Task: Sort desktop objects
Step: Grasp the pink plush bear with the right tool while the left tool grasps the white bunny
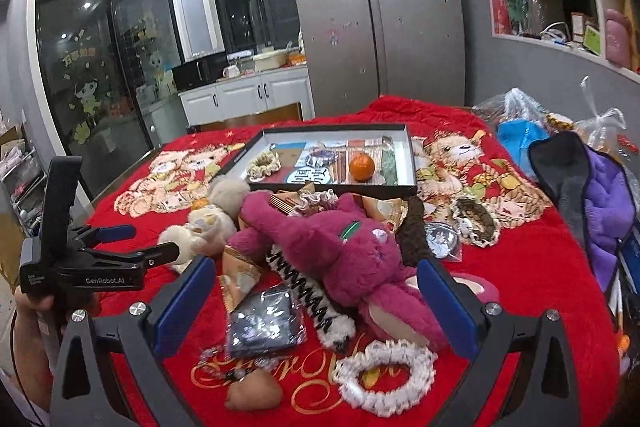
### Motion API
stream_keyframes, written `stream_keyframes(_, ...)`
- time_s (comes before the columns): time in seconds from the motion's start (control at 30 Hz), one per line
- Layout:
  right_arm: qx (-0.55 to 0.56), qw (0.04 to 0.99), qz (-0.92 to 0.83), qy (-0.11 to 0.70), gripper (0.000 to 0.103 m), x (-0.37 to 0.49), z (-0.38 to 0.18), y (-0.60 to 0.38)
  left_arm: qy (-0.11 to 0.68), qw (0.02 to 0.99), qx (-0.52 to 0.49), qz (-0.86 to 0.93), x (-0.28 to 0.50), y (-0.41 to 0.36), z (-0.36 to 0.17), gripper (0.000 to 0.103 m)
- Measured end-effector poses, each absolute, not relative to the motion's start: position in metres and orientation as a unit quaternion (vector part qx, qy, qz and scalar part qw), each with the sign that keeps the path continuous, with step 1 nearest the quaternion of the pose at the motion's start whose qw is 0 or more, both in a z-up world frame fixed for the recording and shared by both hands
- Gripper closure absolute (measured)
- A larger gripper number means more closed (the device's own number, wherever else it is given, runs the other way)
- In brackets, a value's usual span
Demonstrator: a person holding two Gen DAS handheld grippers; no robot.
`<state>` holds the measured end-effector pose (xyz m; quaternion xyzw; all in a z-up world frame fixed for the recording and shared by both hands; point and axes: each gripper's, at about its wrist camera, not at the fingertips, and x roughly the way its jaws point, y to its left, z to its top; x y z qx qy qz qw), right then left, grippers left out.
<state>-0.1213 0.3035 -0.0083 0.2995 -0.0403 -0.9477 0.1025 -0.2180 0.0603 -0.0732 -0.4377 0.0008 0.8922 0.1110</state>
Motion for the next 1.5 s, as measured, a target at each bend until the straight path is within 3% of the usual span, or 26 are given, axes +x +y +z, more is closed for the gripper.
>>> stream_keyframes(0.63, 0.381, 0.112, -0.918, -0.018, 0.0, -0.205, -0.08, 0.305, 0.044, 0.121, -0.468, 0.874, -0.244, 0.068, -0.121, 0.0)
stream_keyframes(1.37, 0.389, 0.103, -0.915, -0.004, 0.0, -0.207, -0.085, 0.295, 0.042, 0.119, -0.464, 0.877, -0.243, 0.068, -0.121, 0.0)
stream_keyframes(1.5, 0.384, 0.101, -0.918, -0.012, 0.003, -0.205, -0.084, 0.297, 0.036, 0.117, -0.459, 0.88, -0.241, 0.066, -0.12, 0.005)
